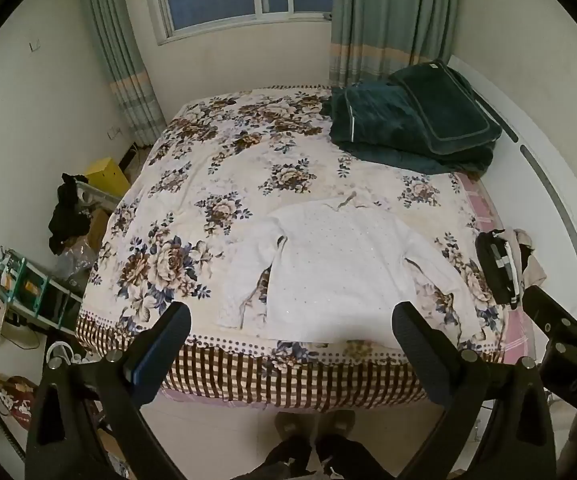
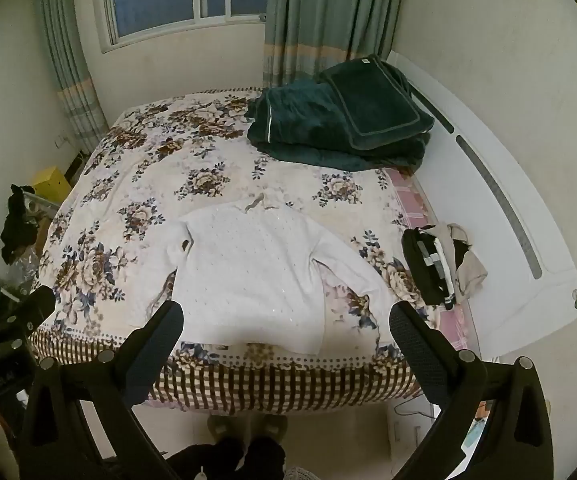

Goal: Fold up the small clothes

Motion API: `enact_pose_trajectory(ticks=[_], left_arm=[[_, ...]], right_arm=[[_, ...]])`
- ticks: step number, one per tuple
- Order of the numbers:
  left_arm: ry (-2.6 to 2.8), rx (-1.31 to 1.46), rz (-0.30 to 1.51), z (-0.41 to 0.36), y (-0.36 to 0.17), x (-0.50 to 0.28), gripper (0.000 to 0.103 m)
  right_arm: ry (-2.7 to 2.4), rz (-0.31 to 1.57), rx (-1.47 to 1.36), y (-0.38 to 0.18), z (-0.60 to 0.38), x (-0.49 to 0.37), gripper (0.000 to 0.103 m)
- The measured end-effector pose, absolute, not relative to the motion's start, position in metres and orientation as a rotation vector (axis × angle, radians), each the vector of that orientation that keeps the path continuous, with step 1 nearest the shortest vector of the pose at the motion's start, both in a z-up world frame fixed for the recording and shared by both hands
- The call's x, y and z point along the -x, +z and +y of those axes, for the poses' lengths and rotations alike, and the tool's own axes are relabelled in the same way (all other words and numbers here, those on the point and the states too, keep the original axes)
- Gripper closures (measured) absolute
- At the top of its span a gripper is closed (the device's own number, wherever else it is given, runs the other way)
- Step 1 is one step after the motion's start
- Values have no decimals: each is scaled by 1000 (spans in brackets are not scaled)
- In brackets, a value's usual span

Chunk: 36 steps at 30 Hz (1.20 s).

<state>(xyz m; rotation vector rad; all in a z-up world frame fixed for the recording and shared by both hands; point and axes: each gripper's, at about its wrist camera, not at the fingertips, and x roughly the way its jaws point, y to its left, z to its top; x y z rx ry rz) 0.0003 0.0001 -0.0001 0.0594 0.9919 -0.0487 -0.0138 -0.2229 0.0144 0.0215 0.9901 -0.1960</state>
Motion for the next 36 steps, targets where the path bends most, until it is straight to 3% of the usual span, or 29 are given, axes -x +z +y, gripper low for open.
enact_pose_trajectory(ticks=[36], left_arm=[[-63, -39, 975, -6, 13, -11, 0]], right_arm=[[-195, 978, -24, 19, -225, 14, 0]])
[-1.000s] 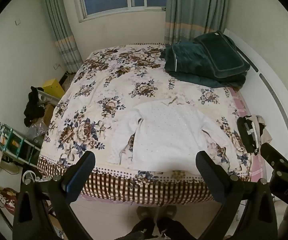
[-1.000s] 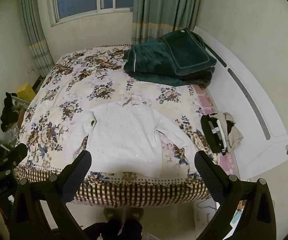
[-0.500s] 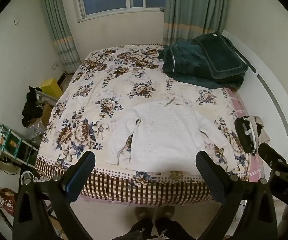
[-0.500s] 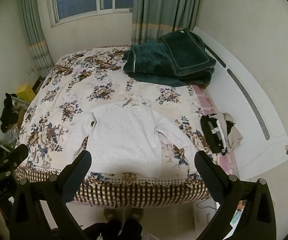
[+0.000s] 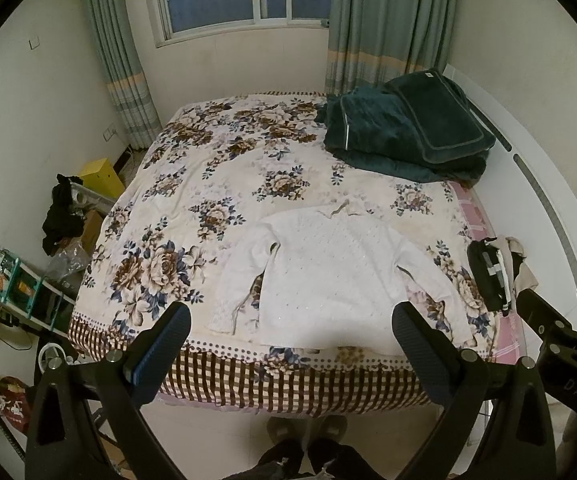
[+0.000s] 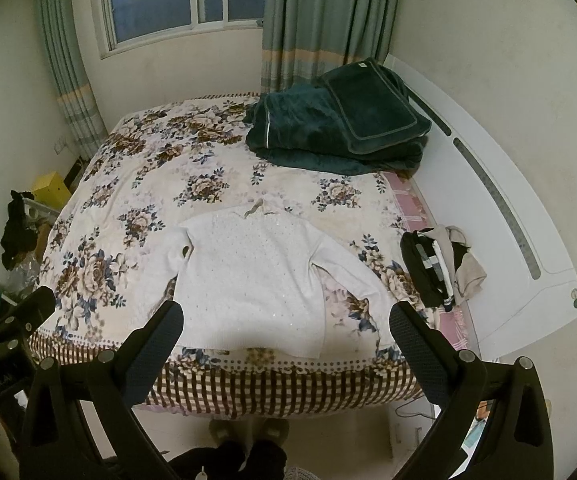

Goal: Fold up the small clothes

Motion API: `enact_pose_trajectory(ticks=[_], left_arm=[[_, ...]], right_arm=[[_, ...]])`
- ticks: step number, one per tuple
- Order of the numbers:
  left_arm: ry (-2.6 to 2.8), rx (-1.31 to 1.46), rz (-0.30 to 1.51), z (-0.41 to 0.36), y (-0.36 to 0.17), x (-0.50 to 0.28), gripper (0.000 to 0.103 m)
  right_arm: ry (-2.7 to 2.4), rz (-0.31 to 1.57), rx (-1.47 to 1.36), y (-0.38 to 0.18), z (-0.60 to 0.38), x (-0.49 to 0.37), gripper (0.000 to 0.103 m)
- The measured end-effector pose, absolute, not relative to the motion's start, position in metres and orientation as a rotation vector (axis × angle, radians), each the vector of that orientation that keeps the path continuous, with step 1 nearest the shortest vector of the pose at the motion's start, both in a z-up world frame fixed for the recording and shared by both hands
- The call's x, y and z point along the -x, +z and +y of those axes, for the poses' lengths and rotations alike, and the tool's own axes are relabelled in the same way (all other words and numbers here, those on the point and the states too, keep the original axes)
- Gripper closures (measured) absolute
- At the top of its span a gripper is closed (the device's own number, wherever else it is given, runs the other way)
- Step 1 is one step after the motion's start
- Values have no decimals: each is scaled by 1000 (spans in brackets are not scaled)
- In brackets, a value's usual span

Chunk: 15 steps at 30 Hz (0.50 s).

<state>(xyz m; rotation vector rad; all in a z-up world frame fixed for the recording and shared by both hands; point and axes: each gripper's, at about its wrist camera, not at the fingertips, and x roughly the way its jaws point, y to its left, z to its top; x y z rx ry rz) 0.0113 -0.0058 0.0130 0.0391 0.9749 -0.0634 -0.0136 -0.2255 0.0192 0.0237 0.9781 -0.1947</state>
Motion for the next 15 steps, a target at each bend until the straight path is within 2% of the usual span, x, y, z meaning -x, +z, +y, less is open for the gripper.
enact_pose_trajectory(ticks=[15], left_arm=[[-63, -34, 969, -9, 16, -15, 0]], right_arm=[[-192, 973, -27, 24, -226, 14, 0]])
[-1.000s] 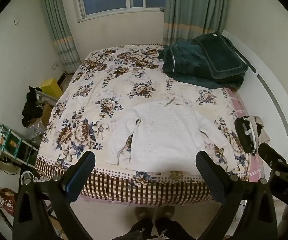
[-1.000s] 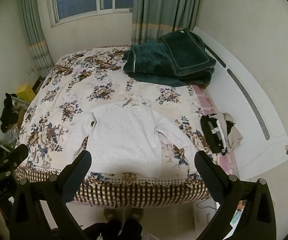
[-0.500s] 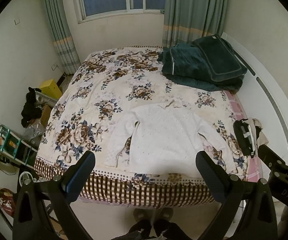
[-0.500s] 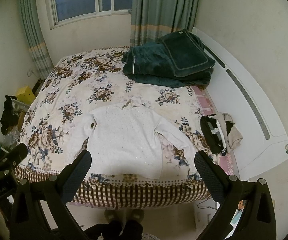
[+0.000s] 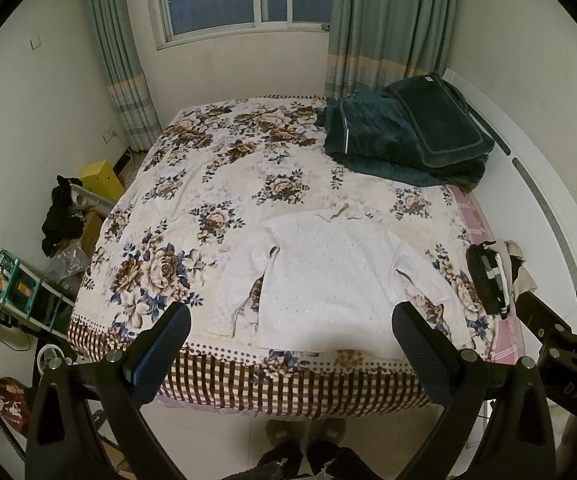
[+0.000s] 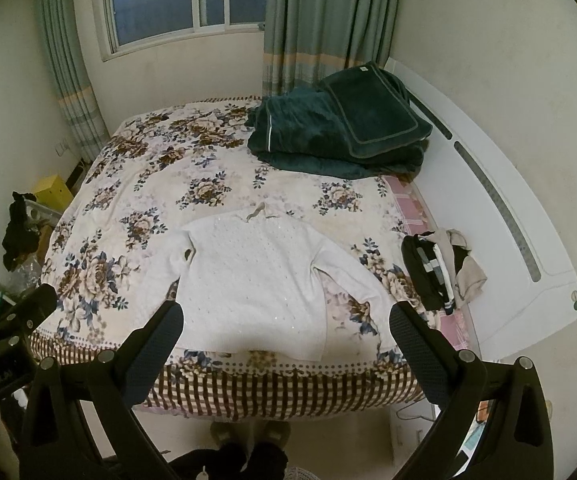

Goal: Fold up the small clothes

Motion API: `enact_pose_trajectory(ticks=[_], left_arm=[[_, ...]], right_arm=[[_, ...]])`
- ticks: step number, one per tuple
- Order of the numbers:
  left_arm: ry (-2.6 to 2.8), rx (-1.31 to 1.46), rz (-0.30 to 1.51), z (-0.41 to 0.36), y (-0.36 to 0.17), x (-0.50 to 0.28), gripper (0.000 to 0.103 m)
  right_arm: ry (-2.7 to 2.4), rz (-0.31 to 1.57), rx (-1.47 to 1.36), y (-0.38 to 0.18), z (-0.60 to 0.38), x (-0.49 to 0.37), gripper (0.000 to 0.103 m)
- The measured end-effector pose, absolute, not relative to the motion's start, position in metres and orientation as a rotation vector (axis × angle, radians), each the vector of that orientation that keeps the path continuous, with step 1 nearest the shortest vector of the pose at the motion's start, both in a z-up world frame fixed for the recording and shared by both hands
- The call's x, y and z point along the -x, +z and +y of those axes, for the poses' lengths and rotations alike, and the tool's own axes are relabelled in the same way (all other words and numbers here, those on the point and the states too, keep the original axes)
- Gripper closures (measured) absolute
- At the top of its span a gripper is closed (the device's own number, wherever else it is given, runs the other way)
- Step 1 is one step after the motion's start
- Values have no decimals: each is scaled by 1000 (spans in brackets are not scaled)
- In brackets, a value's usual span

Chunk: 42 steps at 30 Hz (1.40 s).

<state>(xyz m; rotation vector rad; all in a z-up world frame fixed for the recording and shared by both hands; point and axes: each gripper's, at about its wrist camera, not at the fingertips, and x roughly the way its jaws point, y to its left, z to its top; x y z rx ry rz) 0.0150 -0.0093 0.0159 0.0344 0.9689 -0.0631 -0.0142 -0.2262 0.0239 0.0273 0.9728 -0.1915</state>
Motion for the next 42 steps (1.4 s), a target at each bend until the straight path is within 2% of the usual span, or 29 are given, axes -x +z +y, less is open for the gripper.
enact_pose_trajectory(ticks=[23, 42], left_arm=[[-64, -30, 958, -13, 21, -17, 0], [-68, -23, 954, -12, 23, -18, 0]], right_arm=[[-190, 963, -28, 28, -224, 12, 0], [-194, 956, -39, 64, -214, 1, 0]])
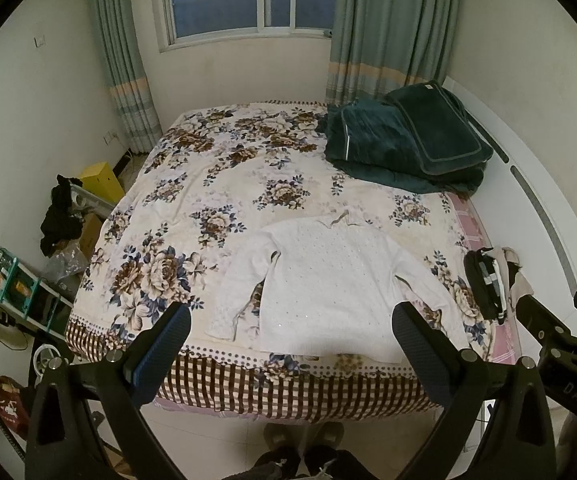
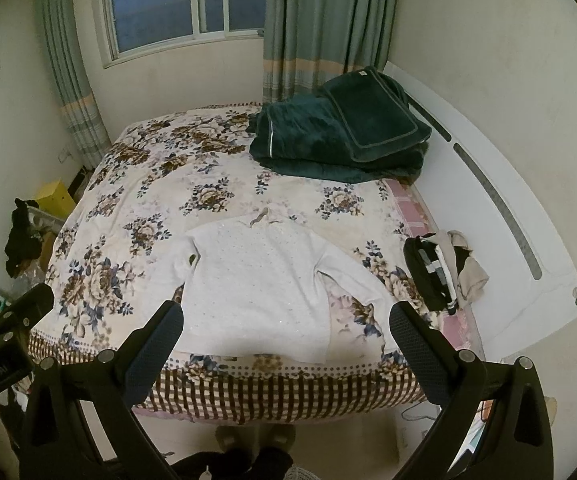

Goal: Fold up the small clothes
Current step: 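Lower both tools toward the white sweater's sleeves on the bed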

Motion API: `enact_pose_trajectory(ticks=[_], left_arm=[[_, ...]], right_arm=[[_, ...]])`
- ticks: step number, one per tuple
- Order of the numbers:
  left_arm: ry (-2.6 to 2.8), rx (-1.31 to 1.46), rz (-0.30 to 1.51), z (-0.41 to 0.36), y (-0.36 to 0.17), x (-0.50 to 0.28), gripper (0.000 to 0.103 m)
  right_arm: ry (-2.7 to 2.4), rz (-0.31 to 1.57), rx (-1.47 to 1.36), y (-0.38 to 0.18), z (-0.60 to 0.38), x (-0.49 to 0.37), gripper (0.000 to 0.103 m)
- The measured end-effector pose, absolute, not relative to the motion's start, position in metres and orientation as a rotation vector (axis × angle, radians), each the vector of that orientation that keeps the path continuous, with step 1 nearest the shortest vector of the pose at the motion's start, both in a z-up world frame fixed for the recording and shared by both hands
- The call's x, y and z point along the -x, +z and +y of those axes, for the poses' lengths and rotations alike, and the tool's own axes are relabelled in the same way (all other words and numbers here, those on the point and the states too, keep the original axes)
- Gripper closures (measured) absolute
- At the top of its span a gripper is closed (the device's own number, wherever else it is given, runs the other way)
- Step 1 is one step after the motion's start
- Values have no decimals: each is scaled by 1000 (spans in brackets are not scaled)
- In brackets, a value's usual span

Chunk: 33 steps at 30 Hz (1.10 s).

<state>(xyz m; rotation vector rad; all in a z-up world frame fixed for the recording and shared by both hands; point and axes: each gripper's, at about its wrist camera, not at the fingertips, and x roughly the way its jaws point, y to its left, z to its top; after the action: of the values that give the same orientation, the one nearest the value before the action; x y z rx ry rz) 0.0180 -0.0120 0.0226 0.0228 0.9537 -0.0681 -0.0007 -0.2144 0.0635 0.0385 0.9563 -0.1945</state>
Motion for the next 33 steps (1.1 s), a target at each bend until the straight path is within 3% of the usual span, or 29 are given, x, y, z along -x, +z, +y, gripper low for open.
enact_pose_trajectory(ticks=[7, 13, 19, 23, 29, 33], left_arm=[[-81, -25, 962, -7, 16, -35, 0], [-36, -45, 948, -9, -32, -74, 0], [-8, -98, 941, -33, -121, -120, 0], [43, -153, 1024, -64, -202, -159, 0], [106, -206, 1127, -100, -309, -200, 0], [144, -248, 1212, -116, -389, -223, 0]], right_arm=[[-225, 982, -104, 59, -215, -23, 0], [-355, 1061, -281, -26, -280, -45, 0], [-565, 1205, -528, -165, -398, -52, 0], [-705, 1266, -704, -267, -491, -34, 32], [-845, 1235, -1038, -438, -650, 17, 31], [-868, 1188, -1247, -540, -707, 25, 31]])
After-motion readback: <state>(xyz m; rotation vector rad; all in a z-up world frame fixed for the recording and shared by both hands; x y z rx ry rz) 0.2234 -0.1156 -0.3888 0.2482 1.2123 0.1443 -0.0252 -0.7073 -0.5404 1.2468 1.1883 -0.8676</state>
